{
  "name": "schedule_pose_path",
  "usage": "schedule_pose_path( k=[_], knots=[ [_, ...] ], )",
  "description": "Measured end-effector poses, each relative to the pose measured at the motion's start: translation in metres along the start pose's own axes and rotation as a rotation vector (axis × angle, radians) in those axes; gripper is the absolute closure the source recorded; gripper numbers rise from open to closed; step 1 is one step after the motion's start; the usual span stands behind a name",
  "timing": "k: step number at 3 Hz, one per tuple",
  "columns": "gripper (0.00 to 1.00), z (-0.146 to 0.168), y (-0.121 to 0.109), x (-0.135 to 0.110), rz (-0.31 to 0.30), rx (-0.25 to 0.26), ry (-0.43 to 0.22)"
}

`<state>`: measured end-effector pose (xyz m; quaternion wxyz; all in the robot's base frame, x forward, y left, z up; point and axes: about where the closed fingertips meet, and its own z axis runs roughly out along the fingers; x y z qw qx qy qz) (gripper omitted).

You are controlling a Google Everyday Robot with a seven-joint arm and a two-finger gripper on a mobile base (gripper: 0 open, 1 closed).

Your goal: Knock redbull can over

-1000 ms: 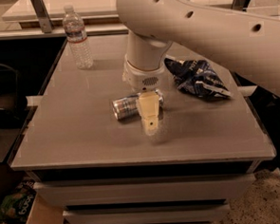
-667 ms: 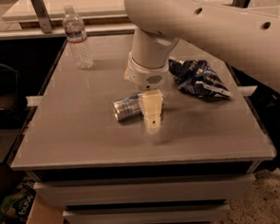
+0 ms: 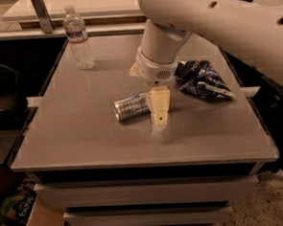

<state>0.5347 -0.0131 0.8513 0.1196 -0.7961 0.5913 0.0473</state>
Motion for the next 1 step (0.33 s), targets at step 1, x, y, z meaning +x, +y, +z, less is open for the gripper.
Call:
schedule_pose_path(
  k=[1],
  knots=[
    [0.00, 0.0005, 0.0008, -0.0010, -0.013, -0.003, -0.005]
  ],
)
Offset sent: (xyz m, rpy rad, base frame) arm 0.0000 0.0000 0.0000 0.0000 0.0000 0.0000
